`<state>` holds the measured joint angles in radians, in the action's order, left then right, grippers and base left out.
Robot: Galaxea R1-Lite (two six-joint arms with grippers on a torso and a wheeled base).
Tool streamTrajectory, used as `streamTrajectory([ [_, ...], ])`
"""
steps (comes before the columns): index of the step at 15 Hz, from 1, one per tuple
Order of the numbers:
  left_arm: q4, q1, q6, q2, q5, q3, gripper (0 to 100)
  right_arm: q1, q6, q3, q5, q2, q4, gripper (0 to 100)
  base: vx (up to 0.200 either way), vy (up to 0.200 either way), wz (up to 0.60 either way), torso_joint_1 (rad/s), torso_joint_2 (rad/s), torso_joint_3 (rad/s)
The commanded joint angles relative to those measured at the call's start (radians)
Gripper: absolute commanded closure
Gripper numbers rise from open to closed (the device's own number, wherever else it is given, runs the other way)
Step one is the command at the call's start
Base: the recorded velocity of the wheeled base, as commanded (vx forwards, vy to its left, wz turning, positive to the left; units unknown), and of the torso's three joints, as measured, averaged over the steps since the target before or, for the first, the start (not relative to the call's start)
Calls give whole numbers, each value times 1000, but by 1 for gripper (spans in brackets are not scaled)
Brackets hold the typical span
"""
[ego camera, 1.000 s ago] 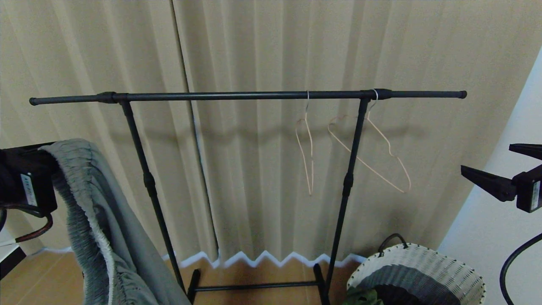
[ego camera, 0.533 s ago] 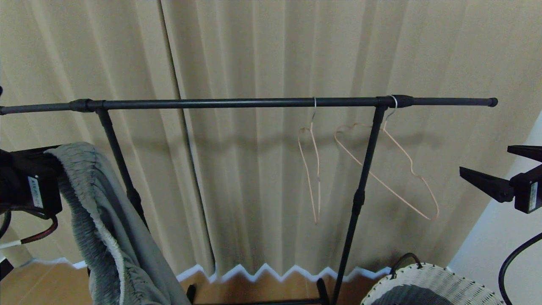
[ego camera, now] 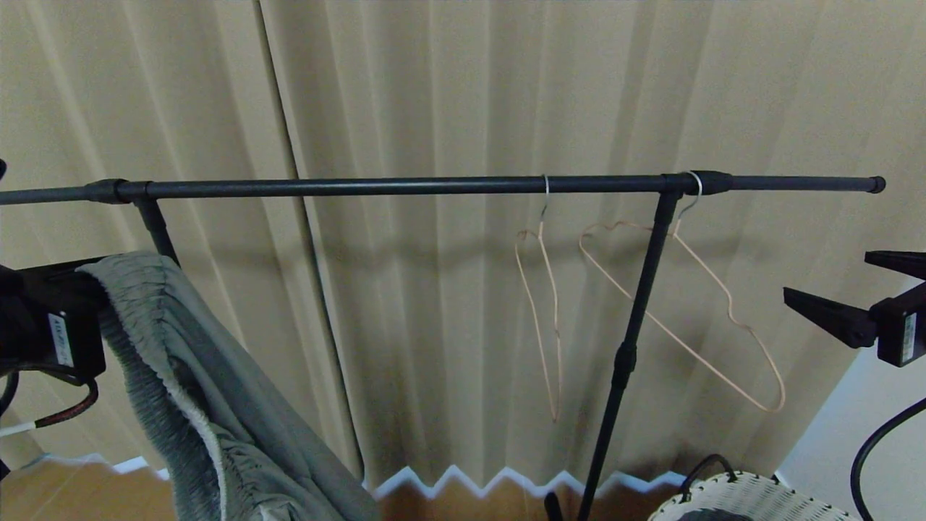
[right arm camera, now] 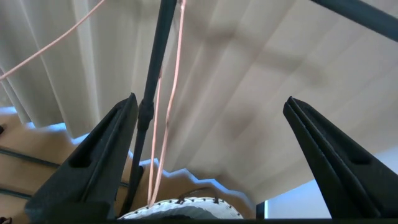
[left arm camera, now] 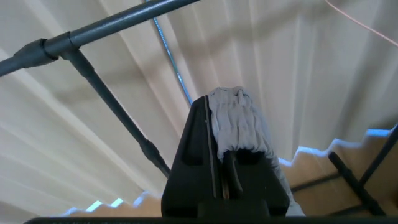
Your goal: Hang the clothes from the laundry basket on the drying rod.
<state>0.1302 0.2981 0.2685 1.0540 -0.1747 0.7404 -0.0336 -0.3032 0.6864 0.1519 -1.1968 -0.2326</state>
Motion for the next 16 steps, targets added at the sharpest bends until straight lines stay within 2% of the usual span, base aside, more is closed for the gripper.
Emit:
streamTrajectory([
  [1,-1,0,0,0,0,-1,100,0,-1,-1,0,0,2,0,0,0,0,0,0,0],
  [12,-1,1,6,-3,0,-1,100,1,1,-4,3,-6,16,0,0,0,0,0,0,0],
  [16,0,1,6,-5,0,-7,100,4,99,28,5,-35,71,0,0,0,0,0,0,0],
])
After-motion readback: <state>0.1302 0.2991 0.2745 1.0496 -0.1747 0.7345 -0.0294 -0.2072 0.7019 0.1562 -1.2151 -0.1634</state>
